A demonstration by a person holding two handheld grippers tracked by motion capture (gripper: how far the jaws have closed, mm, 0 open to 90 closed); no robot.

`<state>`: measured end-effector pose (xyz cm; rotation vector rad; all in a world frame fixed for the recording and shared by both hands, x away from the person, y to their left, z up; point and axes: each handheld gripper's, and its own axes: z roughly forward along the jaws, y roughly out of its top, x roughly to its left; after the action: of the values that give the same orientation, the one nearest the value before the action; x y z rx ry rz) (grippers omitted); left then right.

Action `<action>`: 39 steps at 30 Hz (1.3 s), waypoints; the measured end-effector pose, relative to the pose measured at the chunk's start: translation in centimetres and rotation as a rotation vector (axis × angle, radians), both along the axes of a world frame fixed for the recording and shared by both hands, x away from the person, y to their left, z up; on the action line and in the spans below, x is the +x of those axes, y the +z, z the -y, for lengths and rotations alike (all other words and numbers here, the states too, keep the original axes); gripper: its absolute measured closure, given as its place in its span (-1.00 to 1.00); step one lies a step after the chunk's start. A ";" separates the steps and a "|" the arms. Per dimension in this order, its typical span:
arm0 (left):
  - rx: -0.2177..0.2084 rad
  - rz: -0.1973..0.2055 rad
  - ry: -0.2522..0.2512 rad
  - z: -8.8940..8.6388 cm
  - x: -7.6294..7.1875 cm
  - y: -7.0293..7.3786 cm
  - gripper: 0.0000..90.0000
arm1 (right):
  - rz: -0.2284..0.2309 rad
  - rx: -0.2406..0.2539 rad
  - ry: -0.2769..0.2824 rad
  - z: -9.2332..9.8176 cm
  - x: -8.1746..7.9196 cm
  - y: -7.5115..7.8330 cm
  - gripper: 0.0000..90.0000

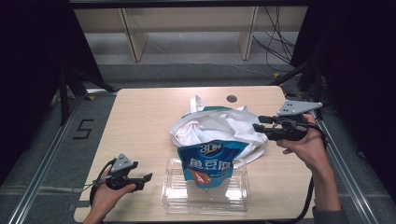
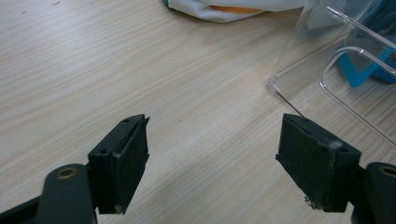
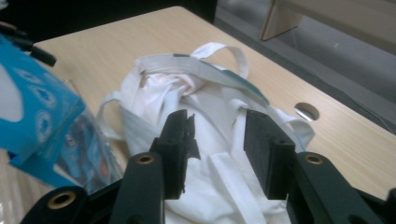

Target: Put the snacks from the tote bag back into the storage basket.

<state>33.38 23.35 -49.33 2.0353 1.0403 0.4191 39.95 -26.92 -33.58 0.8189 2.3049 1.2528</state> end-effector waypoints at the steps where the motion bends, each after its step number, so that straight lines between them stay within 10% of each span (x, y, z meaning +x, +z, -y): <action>1: -0.004 0.005 0.007 0.1 0.0 0.0 -0.47 | 0.006 0.000 -0.007 0.2 0.1 -0.1 0.29; 21: 0.009 0.000 -0.012 0.0 0.0 0.1 -0.48 | -0.124 -0.017 -0.117 2.2 -1.8 -5.0 0.02; 39: 0.008 0.013 -0.010 0.1 -0.1 0.1 -0.47 | -0.123 0.029 -0.208 4.4 -3.9 -7.8 -0.07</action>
<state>33.25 23.25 -49.26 2.0411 1.0221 0.4309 36.02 -31.36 -41.39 1.1428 2.2304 1.1766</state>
